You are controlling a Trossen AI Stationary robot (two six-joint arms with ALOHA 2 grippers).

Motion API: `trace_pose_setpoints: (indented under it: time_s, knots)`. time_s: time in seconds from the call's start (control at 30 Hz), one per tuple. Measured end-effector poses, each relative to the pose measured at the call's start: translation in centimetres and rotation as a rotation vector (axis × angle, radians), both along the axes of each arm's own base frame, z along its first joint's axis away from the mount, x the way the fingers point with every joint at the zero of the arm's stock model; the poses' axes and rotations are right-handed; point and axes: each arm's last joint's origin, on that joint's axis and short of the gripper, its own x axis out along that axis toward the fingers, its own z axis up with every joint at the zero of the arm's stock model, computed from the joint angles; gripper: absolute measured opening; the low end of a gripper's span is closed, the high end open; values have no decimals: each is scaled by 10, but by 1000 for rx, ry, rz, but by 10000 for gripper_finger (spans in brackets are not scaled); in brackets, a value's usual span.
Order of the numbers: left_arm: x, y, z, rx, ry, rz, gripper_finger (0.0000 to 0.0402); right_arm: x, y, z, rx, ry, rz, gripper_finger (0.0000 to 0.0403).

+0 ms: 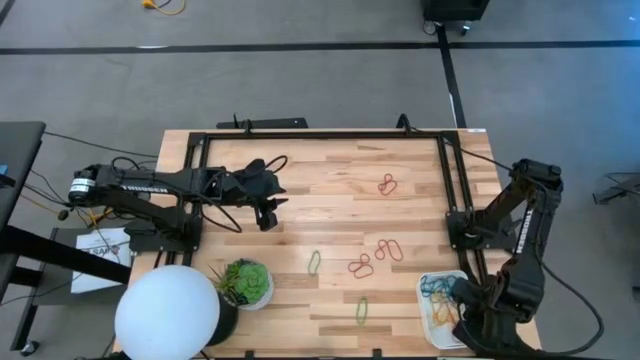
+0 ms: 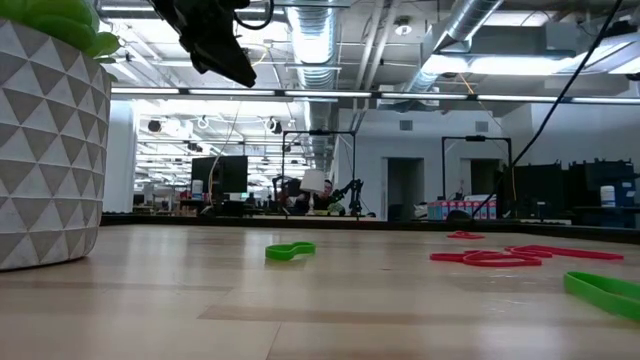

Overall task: Pick and place items into bin
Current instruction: Put the red rubber band into the white bin

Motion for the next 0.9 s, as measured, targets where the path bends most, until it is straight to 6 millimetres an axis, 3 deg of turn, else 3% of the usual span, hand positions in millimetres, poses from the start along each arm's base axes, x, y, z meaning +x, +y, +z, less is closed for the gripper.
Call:
trace_pose_setpoints:
  time_s: [0.37, 0.6, 0.9]
  knots:
    - [0, 0, 0, 0, 0, 2, 104, 22, -6, 0, 21, -69, 101, 71]
    - [0, 0, 0, -8, -2, 10, 104, 57, -25, 0, -93, -268, 223, 71]
    - [-3, 0, -3, -74, 14, 68, 104, 100, -59, 1, -209, -359, 369, 71]
